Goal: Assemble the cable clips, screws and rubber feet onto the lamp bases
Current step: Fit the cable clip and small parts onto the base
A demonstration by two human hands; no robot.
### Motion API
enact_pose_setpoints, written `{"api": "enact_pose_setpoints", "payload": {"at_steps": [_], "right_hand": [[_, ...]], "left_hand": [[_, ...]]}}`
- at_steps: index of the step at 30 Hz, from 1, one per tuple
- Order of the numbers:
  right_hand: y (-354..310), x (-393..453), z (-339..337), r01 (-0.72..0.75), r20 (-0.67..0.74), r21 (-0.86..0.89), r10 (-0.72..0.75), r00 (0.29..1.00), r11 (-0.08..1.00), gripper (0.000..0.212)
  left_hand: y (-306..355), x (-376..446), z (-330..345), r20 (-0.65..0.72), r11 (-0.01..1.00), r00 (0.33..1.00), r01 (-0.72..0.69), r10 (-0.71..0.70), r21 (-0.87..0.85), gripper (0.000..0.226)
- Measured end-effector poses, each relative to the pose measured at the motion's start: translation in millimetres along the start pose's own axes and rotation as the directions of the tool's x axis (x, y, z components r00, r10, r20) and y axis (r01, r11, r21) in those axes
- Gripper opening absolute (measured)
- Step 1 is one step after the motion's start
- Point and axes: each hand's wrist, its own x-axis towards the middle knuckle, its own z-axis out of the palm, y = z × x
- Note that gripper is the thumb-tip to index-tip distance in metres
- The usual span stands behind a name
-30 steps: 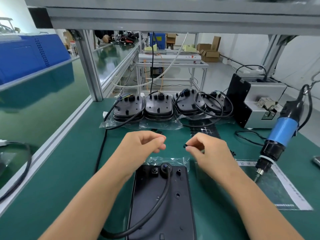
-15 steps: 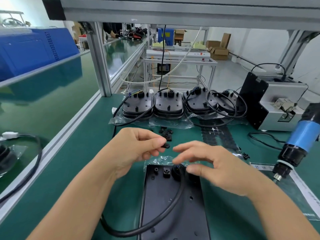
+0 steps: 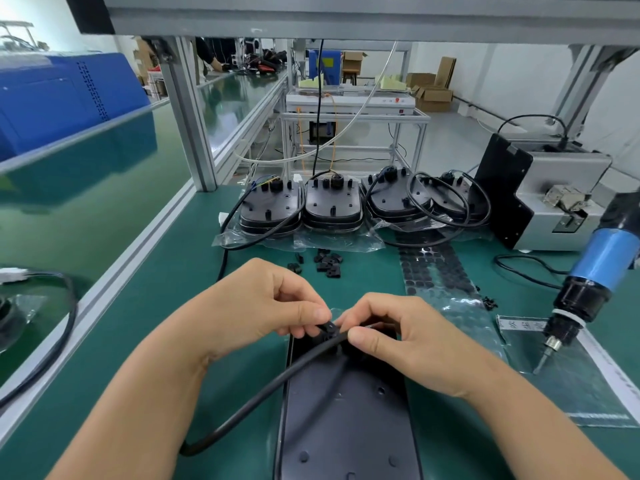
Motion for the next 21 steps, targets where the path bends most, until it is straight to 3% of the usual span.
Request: {"api": "enact_pose_setpoints", "payload": {"at_steps": [21], "right_hand": [[-2.4,-1.3,2.7,0.024,-0.046,-0.061,-0.027,0.999,0.998,0.011]], "left_hand": [[9.7,-1.8,15.3,0.044,1.0,0.999,-0.019,0.02,-0.02,0.003]]}}
